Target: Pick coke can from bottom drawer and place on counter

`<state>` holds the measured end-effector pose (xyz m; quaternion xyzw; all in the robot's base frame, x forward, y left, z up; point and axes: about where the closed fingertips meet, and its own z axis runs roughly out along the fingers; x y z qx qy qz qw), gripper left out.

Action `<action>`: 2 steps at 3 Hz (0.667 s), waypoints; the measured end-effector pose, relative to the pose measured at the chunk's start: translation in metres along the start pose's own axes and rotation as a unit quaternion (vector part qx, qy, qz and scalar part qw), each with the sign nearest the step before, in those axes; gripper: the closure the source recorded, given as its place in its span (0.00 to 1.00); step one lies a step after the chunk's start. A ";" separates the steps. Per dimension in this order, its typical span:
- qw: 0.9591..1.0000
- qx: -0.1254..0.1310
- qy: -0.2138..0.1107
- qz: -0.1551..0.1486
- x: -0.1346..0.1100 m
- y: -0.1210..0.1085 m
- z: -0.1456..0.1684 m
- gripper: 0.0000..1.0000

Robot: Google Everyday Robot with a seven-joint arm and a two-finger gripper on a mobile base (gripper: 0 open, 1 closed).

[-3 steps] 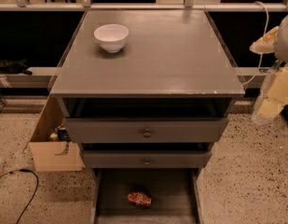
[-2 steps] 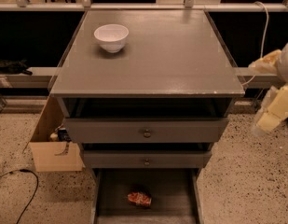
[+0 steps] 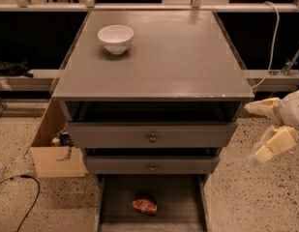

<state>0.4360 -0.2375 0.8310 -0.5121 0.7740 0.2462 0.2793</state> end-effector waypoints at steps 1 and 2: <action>1.000 0.001 0.002 -0.001 -0.001 0.000 0.000 0.00; 1.000 0.010 -0.010 0.019 0.004 -0.001 0.011 0.00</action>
Offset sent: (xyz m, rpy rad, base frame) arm 0.0048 0.0061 -0.0299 0.0561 0.0164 -0.1206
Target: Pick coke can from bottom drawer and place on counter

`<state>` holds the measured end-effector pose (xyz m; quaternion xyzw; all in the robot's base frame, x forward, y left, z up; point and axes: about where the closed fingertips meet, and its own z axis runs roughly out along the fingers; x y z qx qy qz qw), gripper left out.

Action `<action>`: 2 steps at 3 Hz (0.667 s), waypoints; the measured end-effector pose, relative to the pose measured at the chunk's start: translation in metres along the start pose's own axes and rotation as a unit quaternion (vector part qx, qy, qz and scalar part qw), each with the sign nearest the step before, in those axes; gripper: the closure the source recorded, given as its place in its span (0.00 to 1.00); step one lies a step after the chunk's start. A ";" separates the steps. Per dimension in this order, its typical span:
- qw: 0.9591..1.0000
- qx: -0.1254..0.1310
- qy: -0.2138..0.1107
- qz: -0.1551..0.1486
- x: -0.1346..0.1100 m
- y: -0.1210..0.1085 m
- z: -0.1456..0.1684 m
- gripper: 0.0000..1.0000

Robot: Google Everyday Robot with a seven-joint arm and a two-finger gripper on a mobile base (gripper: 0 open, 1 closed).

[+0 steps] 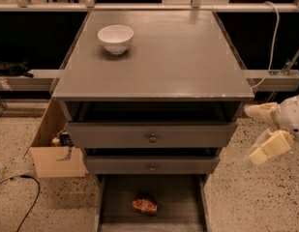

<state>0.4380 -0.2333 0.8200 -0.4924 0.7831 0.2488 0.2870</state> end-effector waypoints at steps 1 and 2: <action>0.997 -0.008 -0.001 0.072 0.040 -0.007 0.040 0.00; 0.988 -0.021 0.004 0.150 0.091 -0.010 0.087 0.00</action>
Offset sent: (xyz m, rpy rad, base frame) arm -0.0111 -0.0093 -0.2084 0.1074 0.3828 -0.3060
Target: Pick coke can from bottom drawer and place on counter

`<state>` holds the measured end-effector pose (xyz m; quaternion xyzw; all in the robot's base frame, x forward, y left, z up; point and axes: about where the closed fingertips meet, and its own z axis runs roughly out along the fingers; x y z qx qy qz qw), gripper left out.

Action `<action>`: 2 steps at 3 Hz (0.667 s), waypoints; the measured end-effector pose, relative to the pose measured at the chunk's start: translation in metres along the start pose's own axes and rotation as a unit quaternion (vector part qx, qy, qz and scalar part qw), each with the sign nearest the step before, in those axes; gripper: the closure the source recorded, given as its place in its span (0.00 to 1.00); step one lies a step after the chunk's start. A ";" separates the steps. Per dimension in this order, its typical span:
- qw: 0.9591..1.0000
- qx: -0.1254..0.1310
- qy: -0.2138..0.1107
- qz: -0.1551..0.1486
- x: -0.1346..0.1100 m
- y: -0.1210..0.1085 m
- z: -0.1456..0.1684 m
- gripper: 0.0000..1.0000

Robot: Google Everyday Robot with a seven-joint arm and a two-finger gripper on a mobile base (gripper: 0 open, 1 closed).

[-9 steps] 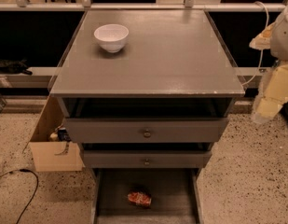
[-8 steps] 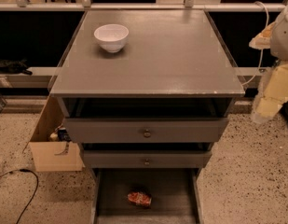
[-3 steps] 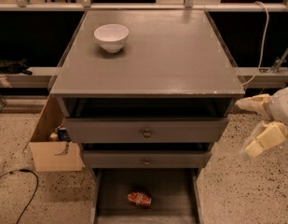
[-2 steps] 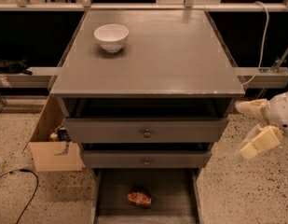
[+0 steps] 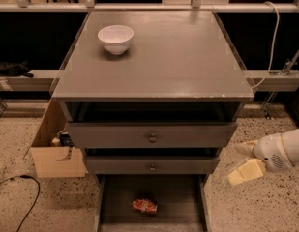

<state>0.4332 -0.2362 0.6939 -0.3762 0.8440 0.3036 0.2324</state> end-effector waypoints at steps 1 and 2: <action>0.999 -0.003 -0.005 0.040 0.030 -0.015 0.030 0.00; 0.998 -0.003 -0.013 0.059 0.051 -0.025 0.049 0.00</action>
Offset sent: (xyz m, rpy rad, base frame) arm -0.0061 -0.0118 -0.1105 0.0605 0.0860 -0.1328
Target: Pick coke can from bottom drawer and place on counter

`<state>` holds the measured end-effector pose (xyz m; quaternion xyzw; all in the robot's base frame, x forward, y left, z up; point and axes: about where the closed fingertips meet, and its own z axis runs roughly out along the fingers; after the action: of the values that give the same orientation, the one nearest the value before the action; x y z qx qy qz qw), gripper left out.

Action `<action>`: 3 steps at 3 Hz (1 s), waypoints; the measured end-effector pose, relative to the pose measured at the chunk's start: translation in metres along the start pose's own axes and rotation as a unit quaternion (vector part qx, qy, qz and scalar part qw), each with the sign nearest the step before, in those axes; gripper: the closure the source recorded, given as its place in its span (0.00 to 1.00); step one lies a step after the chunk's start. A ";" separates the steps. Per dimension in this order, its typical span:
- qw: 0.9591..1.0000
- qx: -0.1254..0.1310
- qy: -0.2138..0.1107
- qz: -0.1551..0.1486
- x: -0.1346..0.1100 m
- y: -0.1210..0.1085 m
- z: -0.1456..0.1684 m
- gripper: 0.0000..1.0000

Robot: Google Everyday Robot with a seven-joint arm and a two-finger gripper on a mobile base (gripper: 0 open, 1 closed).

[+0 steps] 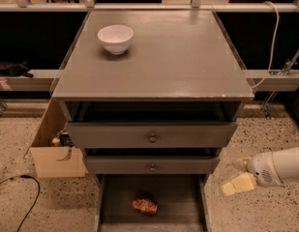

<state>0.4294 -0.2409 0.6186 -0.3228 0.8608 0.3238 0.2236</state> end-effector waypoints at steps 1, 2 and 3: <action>0.999 -0.004 -0.039 -0.019 0.014 -0.013 0.020 0.00; 0.999 -0.004 -0.038 -0.017 0.013 -0.013 0.020 0.00; 0.997 0.005 -0.065 -0.039 -0.001 -0.022 0.034 0.00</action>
Offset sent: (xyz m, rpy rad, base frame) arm 0.0041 -0.0004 -0.0210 0.0470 -0.0391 -0.0247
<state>0.4515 -0.2293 0.5872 -0.3337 0.8325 0.3310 0.2934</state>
